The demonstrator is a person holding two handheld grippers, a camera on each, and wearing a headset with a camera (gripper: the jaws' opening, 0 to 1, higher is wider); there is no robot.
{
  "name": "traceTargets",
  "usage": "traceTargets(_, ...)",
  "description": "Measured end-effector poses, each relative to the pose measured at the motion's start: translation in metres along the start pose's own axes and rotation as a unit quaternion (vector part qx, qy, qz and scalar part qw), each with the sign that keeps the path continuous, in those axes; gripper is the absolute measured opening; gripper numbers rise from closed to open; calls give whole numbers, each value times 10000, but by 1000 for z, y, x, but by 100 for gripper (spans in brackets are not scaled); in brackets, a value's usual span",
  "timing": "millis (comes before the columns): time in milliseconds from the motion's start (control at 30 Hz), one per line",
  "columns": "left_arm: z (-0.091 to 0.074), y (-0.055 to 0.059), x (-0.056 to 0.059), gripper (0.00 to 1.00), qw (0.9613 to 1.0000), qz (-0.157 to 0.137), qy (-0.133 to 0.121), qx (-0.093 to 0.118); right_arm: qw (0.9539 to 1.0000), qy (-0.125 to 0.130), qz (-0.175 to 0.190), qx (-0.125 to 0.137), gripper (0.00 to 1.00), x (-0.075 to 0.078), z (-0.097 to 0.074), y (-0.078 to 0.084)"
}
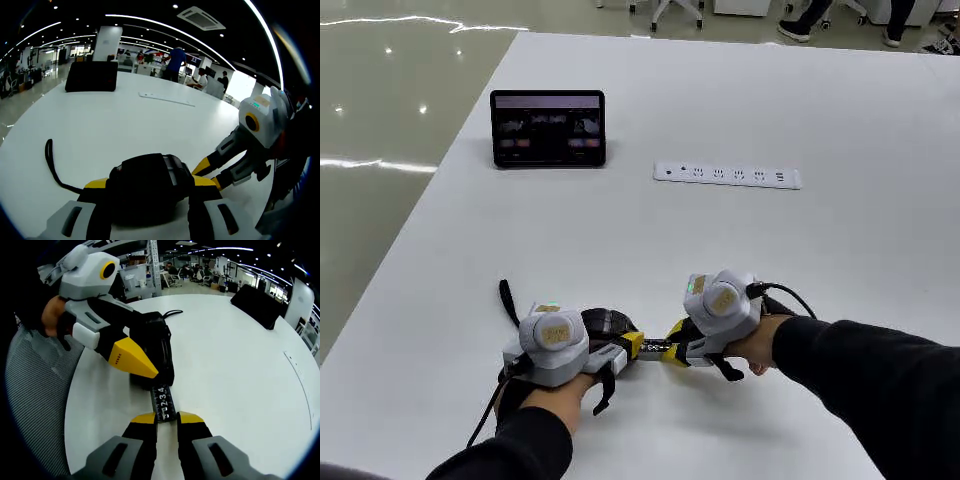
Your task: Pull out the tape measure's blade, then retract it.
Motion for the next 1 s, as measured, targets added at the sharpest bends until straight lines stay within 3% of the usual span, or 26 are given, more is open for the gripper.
traceTargets(400, 0, 0, 0, 57, 10000, -30, 29, -8, 9998, 8, 209, 74, 10, 0, 9, -7)
traceTargets(1000, 0, 0, 0, 57, 10000, -25, 80, -45, 9999, -92, 31, 72, 10, 0, 16, -19)
Point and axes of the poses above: the centre of the closed fingertips' face, and the gripper's own axes: z roughly forward along the fingers, x roughly to its right, y roughly out of its underside, the point moved 4 cm from there along -z, roughly backward along the fingers, and after that the axes turned 6 degrees about -z, right-handed, at the moved point
